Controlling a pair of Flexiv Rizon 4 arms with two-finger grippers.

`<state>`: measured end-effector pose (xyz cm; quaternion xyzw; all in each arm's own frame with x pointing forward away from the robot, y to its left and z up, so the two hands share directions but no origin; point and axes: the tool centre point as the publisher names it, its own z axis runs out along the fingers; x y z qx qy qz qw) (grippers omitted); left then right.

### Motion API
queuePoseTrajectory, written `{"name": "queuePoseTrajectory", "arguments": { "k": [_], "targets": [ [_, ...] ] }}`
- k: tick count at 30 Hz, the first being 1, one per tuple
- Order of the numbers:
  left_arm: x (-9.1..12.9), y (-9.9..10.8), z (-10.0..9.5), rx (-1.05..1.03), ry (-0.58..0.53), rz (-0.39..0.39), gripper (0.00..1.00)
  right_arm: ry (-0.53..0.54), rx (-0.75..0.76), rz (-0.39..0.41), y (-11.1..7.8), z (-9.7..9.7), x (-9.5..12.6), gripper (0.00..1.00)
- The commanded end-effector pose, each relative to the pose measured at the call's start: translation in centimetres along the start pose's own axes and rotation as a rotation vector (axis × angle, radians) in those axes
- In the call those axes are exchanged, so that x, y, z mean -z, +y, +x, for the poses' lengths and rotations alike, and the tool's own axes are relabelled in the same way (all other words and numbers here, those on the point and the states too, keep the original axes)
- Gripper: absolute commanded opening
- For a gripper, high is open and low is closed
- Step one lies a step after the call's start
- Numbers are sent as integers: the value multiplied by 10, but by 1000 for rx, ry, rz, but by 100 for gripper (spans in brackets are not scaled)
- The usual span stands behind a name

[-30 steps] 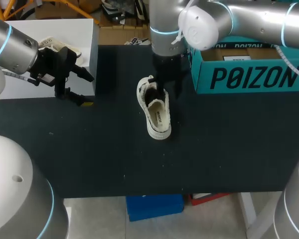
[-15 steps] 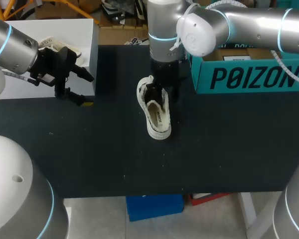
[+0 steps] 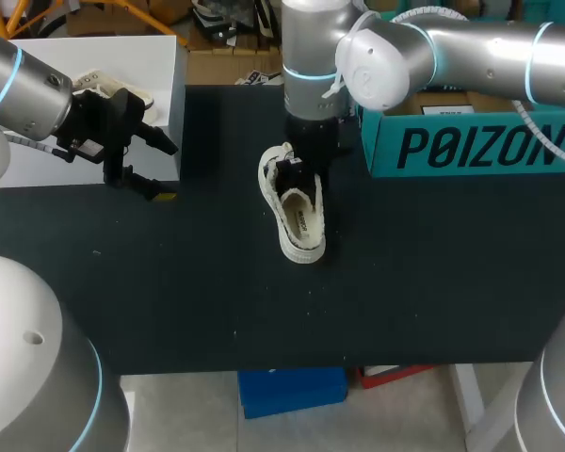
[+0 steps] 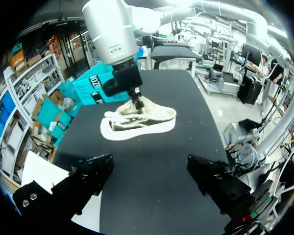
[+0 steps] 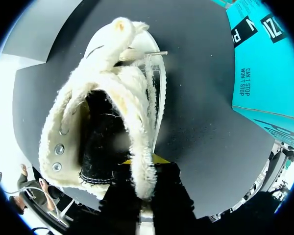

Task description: Take the shoe out of the shoebox, open the shoe tongue, remove and reinsert the insole, then place the shoe into the shoebox

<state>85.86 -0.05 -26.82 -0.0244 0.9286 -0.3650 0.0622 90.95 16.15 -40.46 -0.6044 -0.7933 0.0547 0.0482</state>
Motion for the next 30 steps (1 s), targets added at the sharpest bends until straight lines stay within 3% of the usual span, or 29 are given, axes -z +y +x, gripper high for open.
{"name": "queuePoseTrajectory", "arguments": {
  "k": [1,20,26,30],
  "targets": [
    [-1,1,1,-2,-6,1,100,1,1,0,2,-1,-2,0],
    [-1,1,1,-2,-6,1,100,1,1,0,2,-1,-2,0],
    [-1,1,1,-2,-6,1,100,-2,-6,0,-4,-6,32,0],
    [-1,1,1,-2,-6,1,100,7,15,0,-11,-11,69,0]
  ]
}}
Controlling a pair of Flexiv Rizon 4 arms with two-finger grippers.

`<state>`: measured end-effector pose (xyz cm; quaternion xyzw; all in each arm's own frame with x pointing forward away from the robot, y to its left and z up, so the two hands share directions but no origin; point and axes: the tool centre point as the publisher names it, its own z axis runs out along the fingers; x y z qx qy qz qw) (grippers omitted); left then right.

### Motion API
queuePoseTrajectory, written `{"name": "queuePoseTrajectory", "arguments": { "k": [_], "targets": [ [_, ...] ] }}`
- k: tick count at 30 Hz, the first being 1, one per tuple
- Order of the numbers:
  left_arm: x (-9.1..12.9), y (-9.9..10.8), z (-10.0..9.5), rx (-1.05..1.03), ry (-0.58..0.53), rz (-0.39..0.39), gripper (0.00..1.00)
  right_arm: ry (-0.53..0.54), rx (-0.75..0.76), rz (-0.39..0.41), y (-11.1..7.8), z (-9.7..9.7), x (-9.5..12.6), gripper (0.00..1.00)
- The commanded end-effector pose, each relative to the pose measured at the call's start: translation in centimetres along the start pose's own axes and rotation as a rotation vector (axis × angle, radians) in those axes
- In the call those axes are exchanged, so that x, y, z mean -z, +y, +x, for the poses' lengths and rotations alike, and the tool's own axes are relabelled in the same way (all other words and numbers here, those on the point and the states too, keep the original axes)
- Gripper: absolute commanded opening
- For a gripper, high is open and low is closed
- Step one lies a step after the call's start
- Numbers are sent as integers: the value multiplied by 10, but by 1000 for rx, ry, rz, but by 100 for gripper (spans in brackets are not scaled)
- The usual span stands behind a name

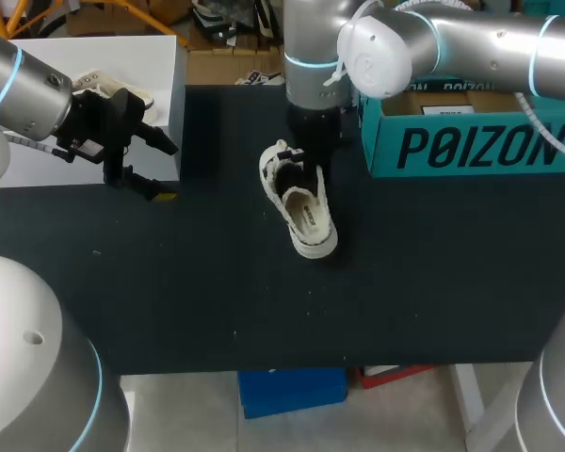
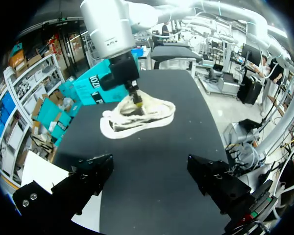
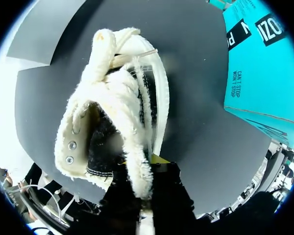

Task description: Take the shoe out of the shoebox, open the shoe tongue, remove and reinsert the insole, then place the shoe into the shoebox

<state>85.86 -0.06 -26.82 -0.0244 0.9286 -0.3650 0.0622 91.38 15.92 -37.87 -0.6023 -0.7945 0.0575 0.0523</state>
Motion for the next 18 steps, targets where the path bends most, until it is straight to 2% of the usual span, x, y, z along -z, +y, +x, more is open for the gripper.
{"name": "queuePoseTrajectory", "arguments": {
  "k": [1,11,14,18],
  "targets": [
    [-1,1,1,-2,-6,1,100,5,14,-10,-12,-8,49,0],
    [-1,1,1,-2,-6,1,100,-17,147,-82,-19,-16,166,0],
    [-1,1,1,-2,-6,1,100,-55,246,-118,-21,-21,199,0],
    [-1,1,1,-2,-6,1,100,-97,462,-149,-25,-28,234,0]
  ]
}}
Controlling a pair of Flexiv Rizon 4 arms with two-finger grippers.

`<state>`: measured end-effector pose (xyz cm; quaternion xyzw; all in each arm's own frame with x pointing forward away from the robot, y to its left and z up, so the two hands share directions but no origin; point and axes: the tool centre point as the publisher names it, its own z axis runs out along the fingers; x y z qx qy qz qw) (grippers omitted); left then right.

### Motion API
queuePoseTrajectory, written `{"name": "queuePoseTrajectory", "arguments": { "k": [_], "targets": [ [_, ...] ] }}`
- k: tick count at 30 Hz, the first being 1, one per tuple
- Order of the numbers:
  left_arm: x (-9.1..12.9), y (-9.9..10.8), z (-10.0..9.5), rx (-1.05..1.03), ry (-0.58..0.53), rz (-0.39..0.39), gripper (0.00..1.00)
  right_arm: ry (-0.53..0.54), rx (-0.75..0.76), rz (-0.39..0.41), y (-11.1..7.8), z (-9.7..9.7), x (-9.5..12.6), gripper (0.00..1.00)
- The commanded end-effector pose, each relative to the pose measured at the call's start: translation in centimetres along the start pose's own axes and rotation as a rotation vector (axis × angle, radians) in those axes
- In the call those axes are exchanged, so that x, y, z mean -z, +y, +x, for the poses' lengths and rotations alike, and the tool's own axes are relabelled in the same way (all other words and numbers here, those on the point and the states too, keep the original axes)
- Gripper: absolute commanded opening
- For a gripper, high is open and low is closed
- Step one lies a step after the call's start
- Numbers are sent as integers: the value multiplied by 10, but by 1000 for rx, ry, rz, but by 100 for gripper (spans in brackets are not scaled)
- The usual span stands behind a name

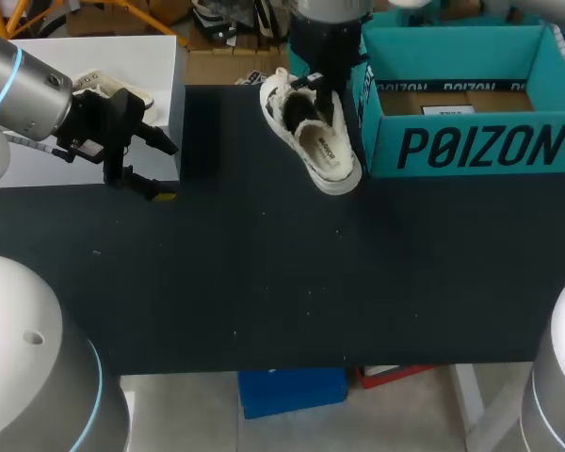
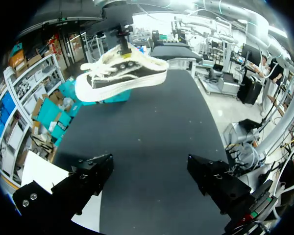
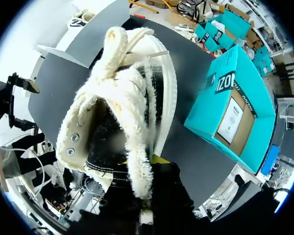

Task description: Take the shoe out of the shoebox, open the shoe tongue, remove and reinsert the insole, then place the shoe into the shoebox

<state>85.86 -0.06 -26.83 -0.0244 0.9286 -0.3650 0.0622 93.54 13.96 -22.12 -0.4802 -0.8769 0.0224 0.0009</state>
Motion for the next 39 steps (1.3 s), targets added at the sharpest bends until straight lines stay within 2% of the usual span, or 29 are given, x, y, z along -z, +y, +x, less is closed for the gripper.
{"name": "queuePoseTrajectory", "arguments": {
  "k": [1,6,12,32,34,39],
  "targets": [
    [-1,1,1,-2,-6,1,100,-33,220,-35,-10,-9,82,0],
    [-1,1,1,-2,-6,1,100,-62,545,-78,-19,-22,108,0],
    [-1,1,1,-2,-6,1,100,-145,940,-90,-30,-40,124,0],
    [-1,1,1,-2,-6,1,100,-157,961,-77,-30,-43,124,0],
    [-1,1,1,-2,-6,1,100,-176,995,-36,-24,-44,120,0],
    [-1,1,1,-2,-6,1,100,-179,1066,61,-7,-71,107,0]
  ]
}}
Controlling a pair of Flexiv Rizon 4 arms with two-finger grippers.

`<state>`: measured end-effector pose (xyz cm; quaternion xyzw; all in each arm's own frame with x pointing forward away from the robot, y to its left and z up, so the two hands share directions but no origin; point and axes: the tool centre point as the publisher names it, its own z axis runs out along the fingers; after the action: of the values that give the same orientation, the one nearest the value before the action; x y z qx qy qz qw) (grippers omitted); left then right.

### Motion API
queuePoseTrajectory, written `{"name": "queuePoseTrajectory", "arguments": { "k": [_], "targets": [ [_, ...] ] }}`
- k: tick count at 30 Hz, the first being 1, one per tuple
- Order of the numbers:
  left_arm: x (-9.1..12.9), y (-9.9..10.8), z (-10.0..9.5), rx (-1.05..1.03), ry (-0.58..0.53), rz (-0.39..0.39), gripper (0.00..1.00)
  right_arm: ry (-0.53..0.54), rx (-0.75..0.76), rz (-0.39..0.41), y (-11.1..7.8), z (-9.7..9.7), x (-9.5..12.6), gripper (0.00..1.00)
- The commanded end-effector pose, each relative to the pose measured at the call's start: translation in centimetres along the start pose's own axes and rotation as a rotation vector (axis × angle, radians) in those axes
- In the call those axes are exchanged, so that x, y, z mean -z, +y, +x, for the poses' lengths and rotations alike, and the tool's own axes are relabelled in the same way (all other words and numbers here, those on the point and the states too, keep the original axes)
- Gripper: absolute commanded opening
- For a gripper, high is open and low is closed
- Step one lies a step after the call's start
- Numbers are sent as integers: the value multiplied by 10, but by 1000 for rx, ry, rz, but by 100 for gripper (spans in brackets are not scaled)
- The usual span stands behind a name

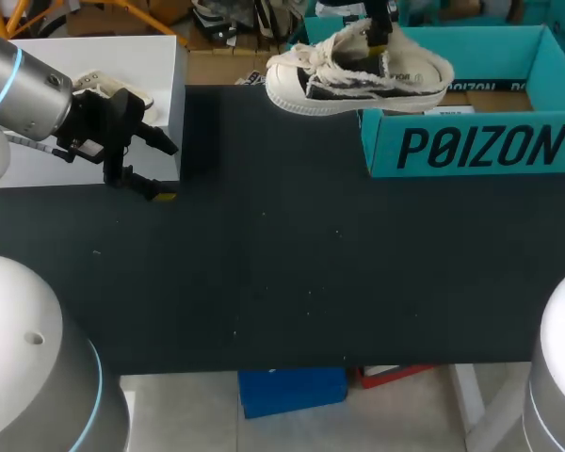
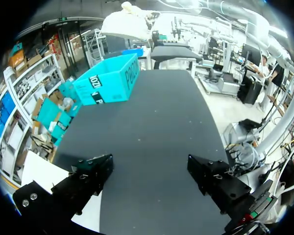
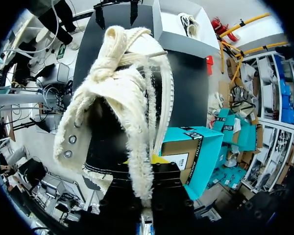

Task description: Take the shoe out of the shoebox, open the shoe tongue, remove and reinsert the insole, then place the shoe into the shoebox

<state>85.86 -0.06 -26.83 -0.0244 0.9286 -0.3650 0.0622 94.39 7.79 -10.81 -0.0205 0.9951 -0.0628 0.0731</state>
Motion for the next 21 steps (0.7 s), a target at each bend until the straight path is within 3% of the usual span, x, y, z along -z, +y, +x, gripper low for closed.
{"name": "queuePoseTrajectory", "arguments": {
  "k": [1,8,21],
  "targets": [
    [-1,1,1,-2,-6,1,100,50,50,49,-2,-30,-12,0],
    [-1,1,1,-2,-6,1,100,77,90,92,-42,-57,-34,0],
    [-1,1,1,-2,-6,1,100,69,60,148,-123,-80,-77,0]
  ]
}}
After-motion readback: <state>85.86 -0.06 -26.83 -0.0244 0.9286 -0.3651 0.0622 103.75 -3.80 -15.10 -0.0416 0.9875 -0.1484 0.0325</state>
